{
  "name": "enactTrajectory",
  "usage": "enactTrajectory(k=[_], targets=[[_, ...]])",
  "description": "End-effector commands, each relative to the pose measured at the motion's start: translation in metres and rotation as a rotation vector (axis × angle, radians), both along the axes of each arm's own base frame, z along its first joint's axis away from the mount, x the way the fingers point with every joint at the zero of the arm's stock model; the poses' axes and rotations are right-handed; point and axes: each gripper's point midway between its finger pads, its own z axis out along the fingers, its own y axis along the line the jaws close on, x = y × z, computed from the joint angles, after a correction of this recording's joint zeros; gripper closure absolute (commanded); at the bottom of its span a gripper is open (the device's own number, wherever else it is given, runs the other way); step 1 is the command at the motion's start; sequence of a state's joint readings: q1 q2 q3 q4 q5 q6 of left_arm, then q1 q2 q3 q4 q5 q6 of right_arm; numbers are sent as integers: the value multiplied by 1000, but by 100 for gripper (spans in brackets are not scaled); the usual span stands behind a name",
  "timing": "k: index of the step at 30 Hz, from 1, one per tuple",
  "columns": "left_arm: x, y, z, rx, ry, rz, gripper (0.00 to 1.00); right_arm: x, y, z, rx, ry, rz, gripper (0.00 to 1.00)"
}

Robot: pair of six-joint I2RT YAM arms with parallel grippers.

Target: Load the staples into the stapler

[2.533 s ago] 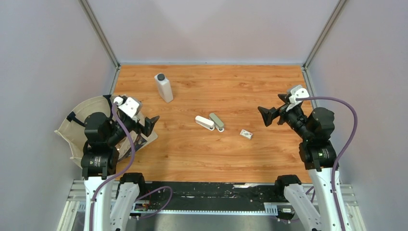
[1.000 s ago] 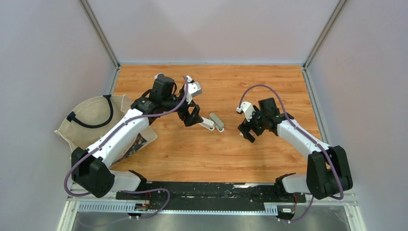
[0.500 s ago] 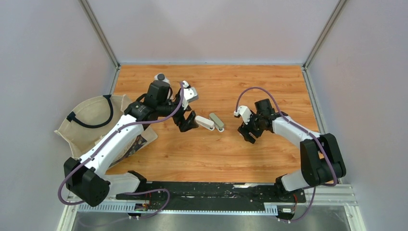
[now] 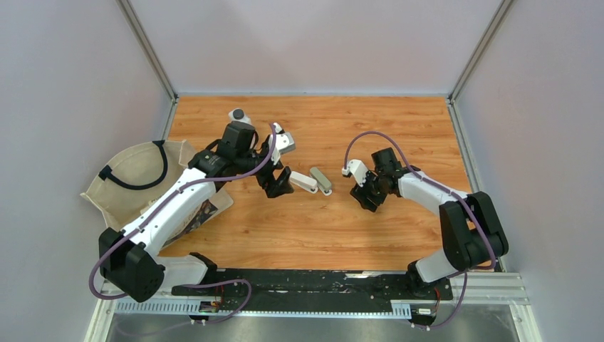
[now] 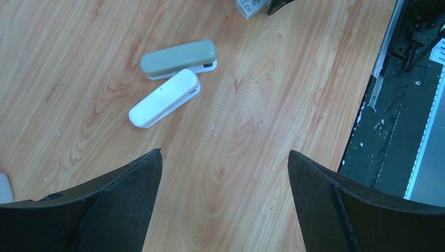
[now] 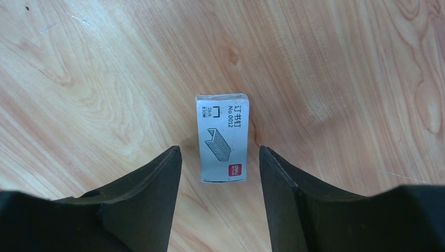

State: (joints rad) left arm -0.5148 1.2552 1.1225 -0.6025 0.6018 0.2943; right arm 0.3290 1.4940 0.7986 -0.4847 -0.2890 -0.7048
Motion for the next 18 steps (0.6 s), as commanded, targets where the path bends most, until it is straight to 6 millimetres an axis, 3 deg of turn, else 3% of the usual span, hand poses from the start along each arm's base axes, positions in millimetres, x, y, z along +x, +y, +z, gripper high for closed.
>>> enactTrajectory(k=[1,7,13,18], targets=[[-2,-4,3,-22,-2,-23,3,12,2,3,-8,-37,6,39],[-2,-5,2,-26,8,-25,4,11,0,1,-20,-35,3,41],[-4,-7,-2,-27,23,-30,4,12,0,0,-24,-34,1,54],[-4,-8,-2,-30,30,-33,4,10,0,0,-22,-30,7,56]])
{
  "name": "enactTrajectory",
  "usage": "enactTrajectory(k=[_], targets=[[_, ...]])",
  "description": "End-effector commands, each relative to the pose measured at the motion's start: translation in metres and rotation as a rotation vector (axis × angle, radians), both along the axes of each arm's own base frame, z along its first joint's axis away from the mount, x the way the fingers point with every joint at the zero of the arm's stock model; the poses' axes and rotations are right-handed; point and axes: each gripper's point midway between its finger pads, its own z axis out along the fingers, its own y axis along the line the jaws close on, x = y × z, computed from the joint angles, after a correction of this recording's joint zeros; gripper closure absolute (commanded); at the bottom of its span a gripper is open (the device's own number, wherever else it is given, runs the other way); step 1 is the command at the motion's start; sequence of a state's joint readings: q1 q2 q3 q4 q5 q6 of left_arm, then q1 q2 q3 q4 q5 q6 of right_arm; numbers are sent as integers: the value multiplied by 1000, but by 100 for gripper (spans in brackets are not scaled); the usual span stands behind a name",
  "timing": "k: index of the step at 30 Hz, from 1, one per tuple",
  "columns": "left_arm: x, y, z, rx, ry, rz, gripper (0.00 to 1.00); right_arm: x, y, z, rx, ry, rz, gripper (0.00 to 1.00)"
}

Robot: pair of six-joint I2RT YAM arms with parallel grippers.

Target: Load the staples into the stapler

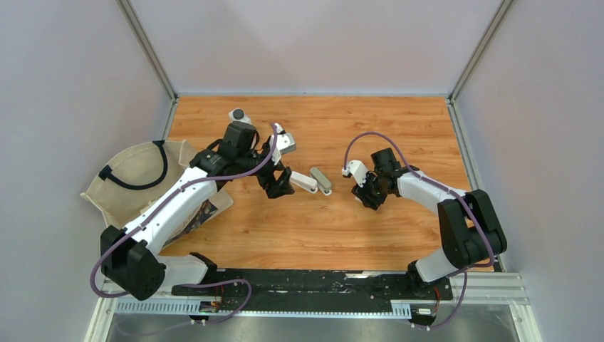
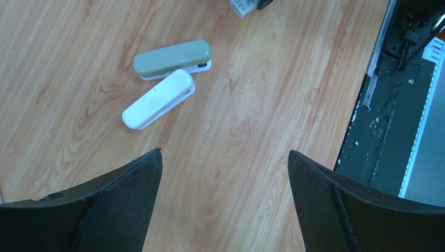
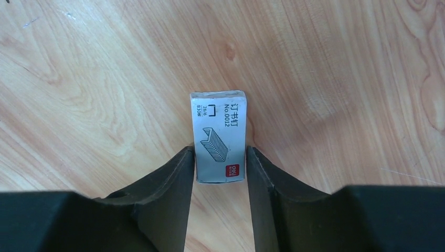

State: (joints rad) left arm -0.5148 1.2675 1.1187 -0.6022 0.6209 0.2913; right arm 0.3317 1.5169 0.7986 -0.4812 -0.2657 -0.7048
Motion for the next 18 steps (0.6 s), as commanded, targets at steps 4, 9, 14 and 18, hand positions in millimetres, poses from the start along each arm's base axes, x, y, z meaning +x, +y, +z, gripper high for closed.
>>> enactTrajectory(k=[4,9,14,18], targets=[[-2,-5,1,-25,12,-18,4,9,4,8,11,-46,23,65],[-2,-5,0,-27,16,-18,4,8,7,12,32,-50,30,65],[-3,-7,-3,-26,32,-23,4,5,9,15,44,-46,31,62],[-2,-11,-8,-32,69,-25,4,5,14,28,82,-67,36,61]])
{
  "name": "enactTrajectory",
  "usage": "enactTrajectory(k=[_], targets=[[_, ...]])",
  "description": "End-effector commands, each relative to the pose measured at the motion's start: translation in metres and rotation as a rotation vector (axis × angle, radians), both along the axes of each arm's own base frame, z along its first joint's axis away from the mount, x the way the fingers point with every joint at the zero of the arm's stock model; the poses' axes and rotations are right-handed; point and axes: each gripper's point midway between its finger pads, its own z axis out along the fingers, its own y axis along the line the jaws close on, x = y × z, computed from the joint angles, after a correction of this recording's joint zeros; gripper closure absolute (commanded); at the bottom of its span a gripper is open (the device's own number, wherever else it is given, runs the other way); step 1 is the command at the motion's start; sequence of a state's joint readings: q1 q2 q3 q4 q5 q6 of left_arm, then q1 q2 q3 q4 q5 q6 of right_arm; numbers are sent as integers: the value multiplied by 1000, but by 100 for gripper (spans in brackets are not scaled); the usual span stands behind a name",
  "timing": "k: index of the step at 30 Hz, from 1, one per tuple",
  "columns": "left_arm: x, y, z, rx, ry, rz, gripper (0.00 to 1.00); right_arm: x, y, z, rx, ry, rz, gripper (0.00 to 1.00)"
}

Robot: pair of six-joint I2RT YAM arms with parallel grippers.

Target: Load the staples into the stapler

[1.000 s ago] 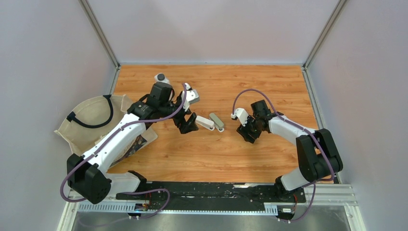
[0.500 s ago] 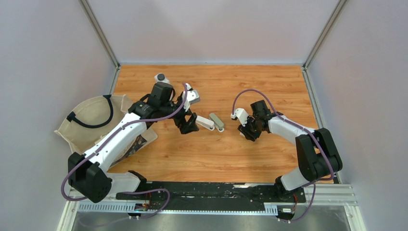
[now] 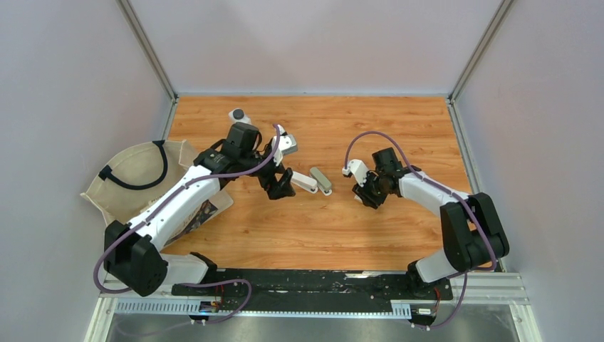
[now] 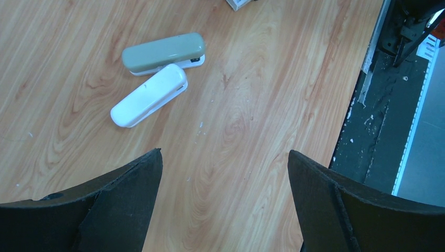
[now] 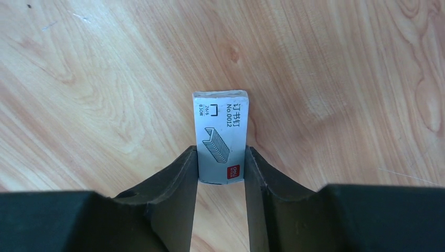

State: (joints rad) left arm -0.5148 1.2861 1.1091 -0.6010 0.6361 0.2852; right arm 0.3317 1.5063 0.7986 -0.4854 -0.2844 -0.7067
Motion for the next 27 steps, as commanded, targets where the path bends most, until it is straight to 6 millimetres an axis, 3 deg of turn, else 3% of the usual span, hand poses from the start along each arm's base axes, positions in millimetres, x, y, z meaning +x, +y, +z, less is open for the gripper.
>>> enactTrajectory(k=[1,6,17,27], targets=[[-1,-11,-1,-37,50,-20,4,5,14,31,79,-78,30,61],[4,-19,-7,-44,118,-22,4,2,21,56,149,-132,43,62],[20,-56,-5,-108,400,-34,4,-29,54,143,315,-355,167,64],[35,-91,4,-243,594,-42,7,-46,74,175,386,-471,231,63]])
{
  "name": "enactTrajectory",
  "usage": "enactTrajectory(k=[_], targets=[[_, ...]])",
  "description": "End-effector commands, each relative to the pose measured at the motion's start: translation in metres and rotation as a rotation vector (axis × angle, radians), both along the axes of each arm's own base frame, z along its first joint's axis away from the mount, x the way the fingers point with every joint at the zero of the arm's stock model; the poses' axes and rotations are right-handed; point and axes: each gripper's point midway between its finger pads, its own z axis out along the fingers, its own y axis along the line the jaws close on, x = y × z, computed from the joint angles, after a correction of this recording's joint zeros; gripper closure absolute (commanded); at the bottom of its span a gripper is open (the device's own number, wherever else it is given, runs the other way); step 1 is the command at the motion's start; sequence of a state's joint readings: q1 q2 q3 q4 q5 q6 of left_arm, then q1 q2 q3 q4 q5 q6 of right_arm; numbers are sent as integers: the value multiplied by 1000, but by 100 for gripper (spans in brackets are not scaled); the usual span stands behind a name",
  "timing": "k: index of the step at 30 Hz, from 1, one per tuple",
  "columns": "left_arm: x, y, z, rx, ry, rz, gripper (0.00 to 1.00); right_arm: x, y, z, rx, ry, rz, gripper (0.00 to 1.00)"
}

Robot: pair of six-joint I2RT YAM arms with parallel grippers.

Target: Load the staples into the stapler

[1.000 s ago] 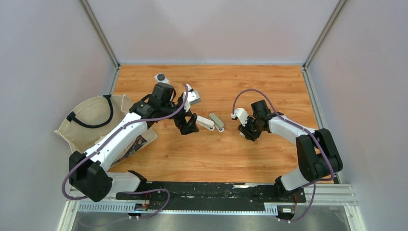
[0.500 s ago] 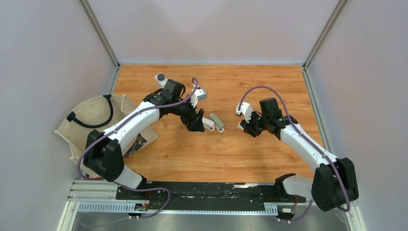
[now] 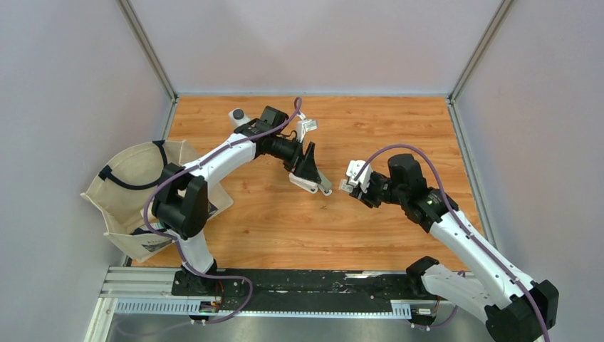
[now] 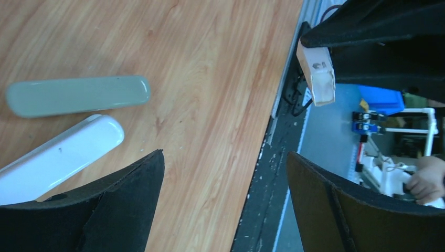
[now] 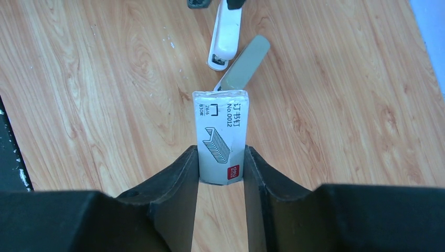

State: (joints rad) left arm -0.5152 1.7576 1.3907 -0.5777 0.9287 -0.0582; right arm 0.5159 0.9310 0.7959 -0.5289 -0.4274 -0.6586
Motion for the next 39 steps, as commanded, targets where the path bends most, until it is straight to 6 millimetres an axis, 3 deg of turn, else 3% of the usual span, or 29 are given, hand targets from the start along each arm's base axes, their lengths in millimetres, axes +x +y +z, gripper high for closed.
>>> enactTrajectory(k=[1,9,18,39], targets=[[8,-22,29,-125,69,-4,8,1,9,14,58,-62,1,63],[8,-36,25,-146,114,-5,9,5,22,1,39,-75,-5,62],[2,-44,9,-125,144,-23,14,13,26,2,38,-114,-40,61],[-7,-55,4,-108,143,-49,14,10,31,4,47,-124,-31,61]])
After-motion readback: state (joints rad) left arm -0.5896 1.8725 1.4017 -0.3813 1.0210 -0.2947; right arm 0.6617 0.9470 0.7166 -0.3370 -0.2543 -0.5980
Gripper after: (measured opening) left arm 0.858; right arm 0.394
